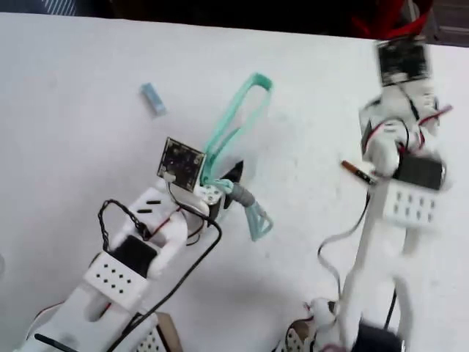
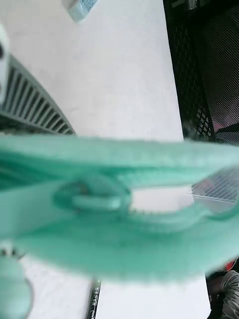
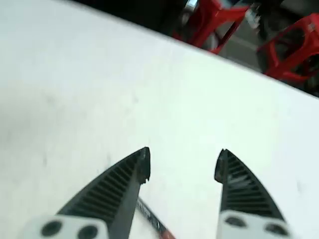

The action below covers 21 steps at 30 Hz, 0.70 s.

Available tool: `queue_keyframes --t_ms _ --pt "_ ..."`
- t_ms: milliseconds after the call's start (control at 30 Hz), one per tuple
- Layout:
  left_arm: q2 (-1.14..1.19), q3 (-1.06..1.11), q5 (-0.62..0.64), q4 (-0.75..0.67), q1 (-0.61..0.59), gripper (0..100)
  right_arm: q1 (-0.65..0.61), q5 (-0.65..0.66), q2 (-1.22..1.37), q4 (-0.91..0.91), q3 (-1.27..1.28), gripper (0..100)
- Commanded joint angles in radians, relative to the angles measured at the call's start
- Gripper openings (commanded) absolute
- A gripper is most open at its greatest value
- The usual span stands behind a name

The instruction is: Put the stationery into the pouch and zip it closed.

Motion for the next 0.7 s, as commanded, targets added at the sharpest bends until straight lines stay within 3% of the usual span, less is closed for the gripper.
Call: queue_keyframes --t_ms 0,100,300,467,667 --pt "-0.021 -0.038 0.008 -0.003 -0.005 16 0.016 0.385 0.186 0.128 -0.041 15.8" --pt "-0.021 -0.038 0.008 -0.003 -0.005 16 0.036 0.54 0.317 0.176 -0.041 15.6" --pt "-0.021 -0.035 0.008 -0.003 -0.004 16 0.082 0.548 0.469 0.097 -0.094 20.5" --pt "-0.021 -0.034 0.008 -0.003 -0.001 16 0.079 0.634 0.582 0.082 -0.112 20.6" --pt "-0.021 -0.034 0.008 -0.003 -0.001 16 0.087 0.634 0.719 0.045 -0.175 20.4"
